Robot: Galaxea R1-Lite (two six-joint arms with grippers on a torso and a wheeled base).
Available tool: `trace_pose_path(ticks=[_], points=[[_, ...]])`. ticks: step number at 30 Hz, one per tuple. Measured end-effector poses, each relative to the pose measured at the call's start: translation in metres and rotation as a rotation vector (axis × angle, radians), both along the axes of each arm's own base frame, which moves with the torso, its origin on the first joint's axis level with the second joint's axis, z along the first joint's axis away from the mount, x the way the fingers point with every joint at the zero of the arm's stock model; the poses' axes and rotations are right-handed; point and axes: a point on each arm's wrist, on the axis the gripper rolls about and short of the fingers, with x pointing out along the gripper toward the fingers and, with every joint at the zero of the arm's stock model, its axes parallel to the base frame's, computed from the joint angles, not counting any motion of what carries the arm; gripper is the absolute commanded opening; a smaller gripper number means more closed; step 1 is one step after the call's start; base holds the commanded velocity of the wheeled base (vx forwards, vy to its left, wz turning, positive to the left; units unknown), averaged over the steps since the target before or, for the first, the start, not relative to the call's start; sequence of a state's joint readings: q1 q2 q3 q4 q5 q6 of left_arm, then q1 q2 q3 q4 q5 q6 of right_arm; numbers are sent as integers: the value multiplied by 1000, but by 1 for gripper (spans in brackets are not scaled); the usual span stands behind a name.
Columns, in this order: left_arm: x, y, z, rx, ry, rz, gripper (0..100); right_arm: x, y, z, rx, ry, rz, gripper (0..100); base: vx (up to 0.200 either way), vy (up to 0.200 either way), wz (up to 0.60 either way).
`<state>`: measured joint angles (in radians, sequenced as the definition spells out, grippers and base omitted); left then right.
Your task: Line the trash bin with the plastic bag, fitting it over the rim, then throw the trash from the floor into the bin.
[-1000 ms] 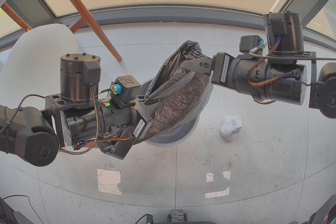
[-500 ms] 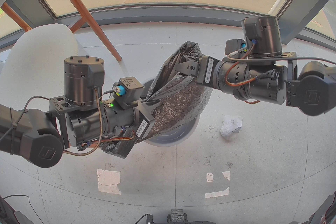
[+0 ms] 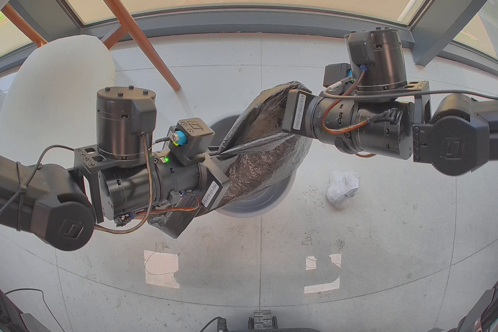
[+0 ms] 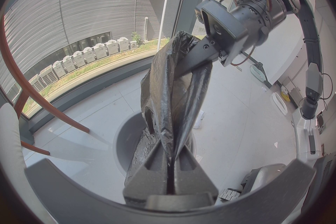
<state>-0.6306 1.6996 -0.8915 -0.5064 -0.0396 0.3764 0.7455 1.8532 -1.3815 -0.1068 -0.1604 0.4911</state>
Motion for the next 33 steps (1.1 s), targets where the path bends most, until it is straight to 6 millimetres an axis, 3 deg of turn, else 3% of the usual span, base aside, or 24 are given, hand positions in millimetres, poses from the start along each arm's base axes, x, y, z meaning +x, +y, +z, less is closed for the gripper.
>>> trace_pose_path(ticks=[7,12,17,25,33], points=[[3,-1,-8,13,21,7,0,14,2,-2,-45,-43,13,0,0,0,0],[4,-1,-9,-24,39,33,0,21,14,8,-13,-77,24,0,0,0,0],[-4,6,-8,-45,51,76,0,15,34,10,2,-86,69,0,0,0,0],[-31,28,-13,-27,70,105,0,5,61,-4,-14,-65,133,0,0,0,0],[-41,45,-3,-46,42,141,0,1,83,-6,9,-69,164,0,0,0,0]])
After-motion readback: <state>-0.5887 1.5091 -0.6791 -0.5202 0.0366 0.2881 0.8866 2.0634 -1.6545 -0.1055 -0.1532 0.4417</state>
